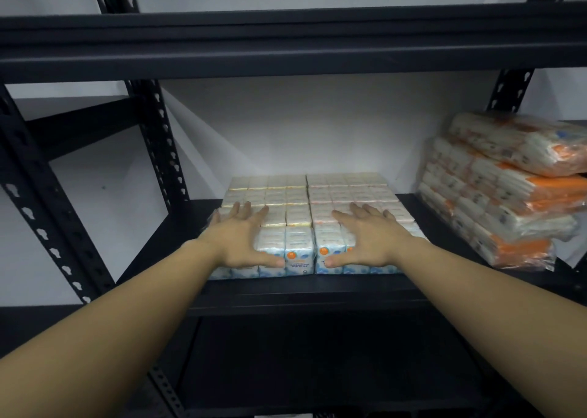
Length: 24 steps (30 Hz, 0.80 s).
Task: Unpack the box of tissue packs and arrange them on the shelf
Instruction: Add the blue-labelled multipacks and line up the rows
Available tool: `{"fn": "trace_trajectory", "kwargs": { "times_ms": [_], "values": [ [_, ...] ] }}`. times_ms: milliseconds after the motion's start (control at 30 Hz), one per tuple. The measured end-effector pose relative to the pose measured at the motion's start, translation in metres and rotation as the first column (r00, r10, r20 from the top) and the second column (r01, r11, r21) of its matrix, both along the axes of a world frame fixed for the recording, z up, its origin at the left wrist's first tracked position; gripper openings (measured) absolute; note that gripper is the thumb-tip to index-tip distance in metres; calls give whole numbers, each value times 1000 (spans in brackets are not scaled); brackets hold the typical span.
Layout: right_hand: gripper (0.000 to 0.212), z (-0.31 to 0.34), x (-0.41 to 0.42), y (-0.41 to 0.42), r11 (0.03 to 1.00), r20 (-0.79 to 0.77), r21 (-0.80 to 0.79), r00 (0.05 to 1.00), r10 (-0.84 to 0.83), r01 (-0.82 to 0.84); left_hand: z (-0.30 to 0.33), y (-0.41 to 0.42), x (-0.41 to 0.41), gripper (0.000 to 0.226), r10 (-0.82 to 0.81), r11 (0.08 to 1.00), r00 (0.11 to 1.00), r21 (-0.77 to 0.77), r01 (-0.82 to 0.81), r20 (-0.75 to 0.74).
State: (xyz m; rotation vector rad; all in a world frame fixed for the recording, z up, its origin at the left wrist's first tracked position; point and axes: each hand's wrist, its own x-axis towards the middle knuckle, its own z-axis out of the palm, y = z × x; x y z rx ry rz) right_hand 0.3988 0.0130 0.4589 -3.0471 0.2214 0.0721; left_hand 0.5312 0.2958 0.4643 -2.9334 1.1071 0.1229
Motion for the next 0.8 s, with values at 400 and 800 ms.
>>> {"fn": "trace_trajectory", "kwargs": {
  "times_ms": [400,800],
  "values": [
    [125,-9,30,48,999,-2,49,1000,0,0,-19,39,29,135,49,987,987,-141,-71,-150],
    [111,-11,24,41,999,11,32,1000,23,-24,-20,30,23,141,40,983,991,-171,-61,-124]
  ]
}}
